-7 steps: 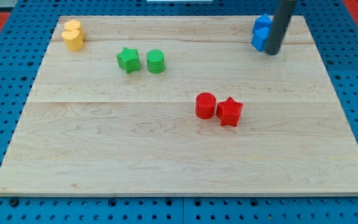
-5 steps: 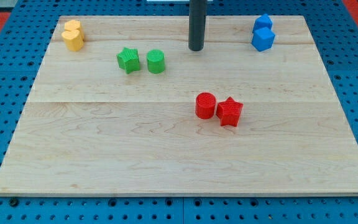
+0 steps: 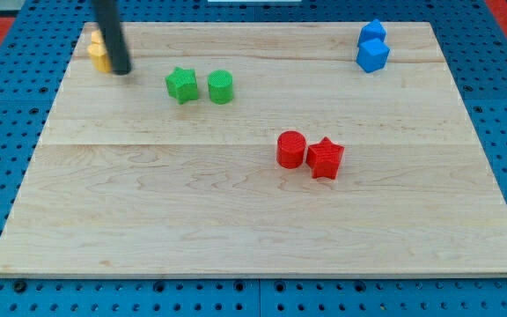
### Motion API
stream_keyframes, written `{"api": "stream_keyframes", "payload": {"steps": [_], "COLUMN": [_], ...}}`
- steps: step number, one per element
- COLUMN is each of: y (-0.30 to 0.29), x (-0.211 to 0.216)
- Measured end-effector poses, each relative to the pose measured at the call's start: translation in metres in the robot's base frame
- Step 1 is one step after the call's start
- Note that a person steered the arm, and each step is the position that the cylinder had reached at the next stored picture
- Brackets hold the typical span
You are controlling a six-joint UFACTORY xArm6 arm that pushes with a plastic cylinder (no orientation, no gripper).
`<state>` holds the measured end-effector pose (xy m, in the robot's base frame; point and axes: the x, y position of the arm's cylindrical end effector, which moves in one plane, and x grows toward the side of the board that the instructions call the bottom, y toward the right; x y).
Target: Push the yellow hexagon towards the top center of the board
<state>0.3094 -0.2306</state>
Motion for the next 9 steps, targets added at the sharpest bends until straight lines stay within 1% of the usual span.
{"api": "stream_keyframes", "payload": {"steps": [1, 2, 3, 4, 5, 6, 7, 9], "y": [-0.073, -0.050, 0.008, 0.026, 0.029, 0.108, 0.195, 0.189], "x": [0.002, -0.045, -0.077, -0.088, -0.101, -0.077, -0.065, -0.113]}}
